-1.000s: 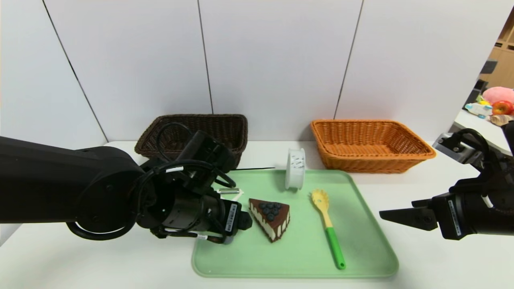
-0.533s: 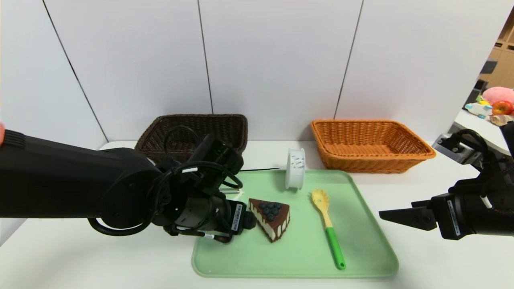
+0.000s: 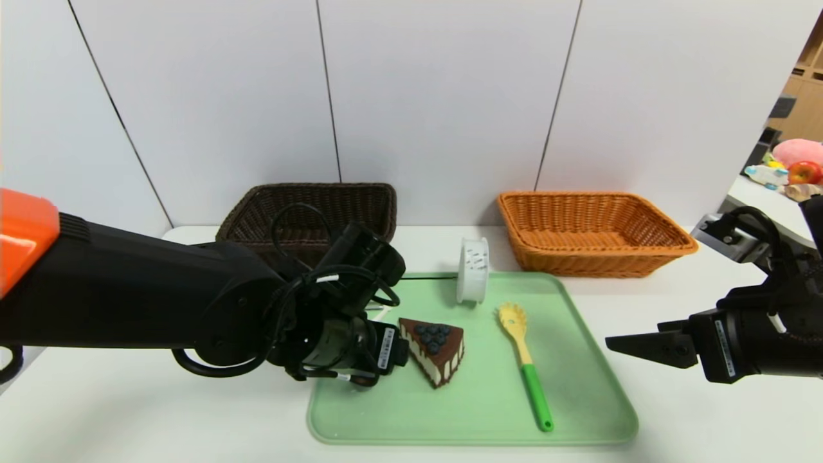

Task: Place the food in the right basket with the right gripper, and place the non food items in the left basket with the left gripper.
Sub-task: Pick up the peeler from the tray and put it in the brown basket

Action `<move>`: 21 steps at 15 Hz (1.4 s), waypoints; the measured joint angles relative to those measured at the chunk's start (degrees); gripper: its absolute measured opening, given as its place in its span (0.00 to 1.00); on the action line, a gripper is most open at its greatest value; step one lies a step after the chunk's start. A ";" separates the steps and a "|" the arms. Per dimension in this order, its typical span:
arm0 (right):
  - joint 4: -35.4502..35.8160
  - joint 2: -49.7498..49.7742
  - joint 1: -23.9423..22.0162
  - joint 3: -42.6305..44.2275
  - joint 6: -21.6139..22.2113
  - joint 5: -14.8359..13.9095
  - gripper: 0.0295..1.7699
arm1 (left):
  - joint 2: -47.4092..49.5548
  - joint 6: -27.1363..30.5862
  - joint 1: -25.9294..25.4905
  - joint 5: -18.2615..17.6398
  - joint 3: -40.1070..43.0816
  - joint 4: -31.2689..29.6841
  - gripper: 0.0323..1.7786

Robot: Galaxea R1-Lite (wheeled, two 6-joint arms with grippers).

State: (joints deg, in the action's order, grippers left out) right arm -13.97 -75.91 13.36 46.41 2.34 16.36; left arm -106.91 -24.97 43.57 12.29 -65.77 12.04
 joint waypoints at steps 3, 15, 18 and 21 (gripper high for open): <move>0.02 0.00 -0.02 0.00 0.02 -0.02 0.96 | -0.56 -0.09 0.63 0.02 -0.29 0.00 0.95; -0.02 0.28 -0.02 -0.49 0.00 -0.02 0.96 | -1.83 -0.46 0.98 0.20 0.09 0.00 0.95; -0.09 0.48 -0.02 -0.52 0.00 -0.05 0.96 | -2.33 -0.44 0.98 0.28 0.09 -0.15 0.95; -0.11 0.66 -0.09 -0.52 0.00 -0.02 0.96 | -2.62 -1.57 0.94 0.33 -0.13 -0.12 0.86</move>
State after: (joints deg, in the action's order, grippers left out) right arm -14.08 -75.25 13.28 45.89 2.34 16.34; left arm -109.53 -26.54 44.51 12.62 -65.90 11.92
